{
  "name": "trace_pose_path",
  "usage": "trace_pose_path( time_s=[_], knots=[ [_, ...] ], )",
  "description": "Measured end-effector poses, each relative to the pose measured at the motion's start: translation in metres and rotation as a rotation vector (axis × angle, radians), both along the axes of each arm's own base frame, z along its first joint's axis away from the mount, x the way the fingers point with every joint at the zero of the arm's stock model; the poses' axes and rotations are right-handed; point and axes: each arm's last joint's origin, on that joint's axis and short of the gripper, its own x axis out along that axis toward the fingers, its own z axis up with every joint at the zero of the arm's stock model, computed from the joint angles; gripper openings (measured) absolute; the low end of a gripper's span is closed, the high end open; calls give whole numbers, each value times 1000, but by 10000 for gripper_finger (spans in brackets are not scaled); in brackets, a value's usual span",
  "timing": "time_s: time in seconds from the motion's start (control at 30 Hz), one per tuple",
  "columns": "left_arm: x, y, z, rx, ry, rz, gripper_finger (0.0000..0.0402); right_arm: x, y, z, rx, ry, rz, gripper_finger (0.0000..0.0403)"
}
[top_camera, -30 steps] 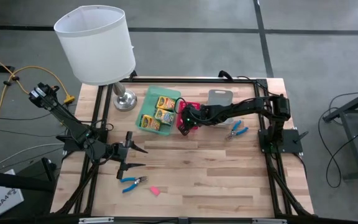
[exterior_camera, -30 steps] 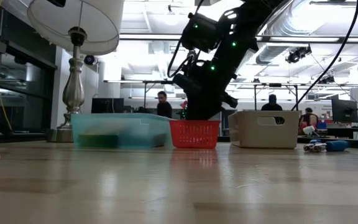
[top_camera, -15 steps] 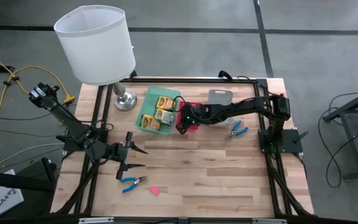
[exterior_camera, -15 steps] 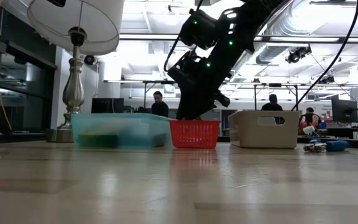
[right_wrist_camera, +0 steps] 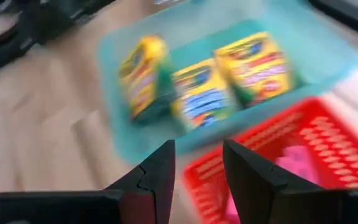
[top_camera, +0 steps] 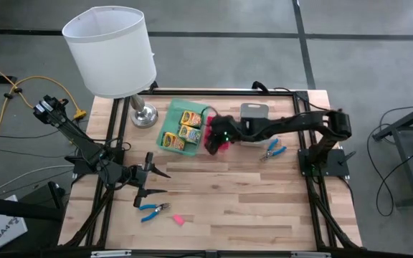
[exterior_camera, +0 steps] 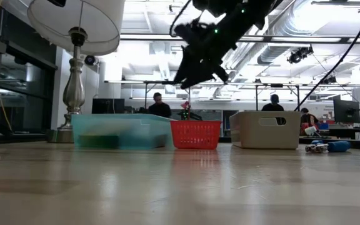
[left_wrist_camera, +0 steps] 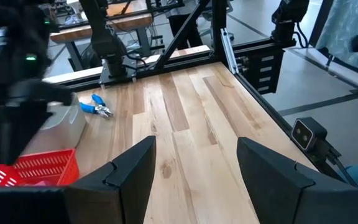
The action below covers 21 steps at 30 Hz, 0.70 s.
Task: Pick & Place School Supplies
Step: Put the pink eraser into the red bin
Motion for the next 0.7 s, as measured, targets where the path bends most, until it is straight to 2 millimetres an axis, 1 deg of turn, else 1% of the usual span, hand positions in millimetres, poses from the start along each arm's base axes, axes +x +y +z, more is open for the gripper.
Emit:
trace_pose_path(
  time_s=[0.13, 0.27, 0.37, 0.5, 0.7],
  knots=[
    [0, 0, 0, 0, 1, 0, 218, 6, 29, 5, -58, -49, 181, 126],
    [0, 0, 0, 1, 1, 0, 218, 10, 62, 10, -118, -118, 292, 126],
    [0, 0, 0, -4, 4, 1, 218, 11, 84, 15, -137, -178, 327, 126],
    [0, 0, -1, -22, 17, 0, 218, 8, 109, 16, -124, -199, 350, 126],
    [-3, -3, -8, -12, 100, -139, 218, 5, 134, 9, -100, -189, 351, 126]
  ],
)
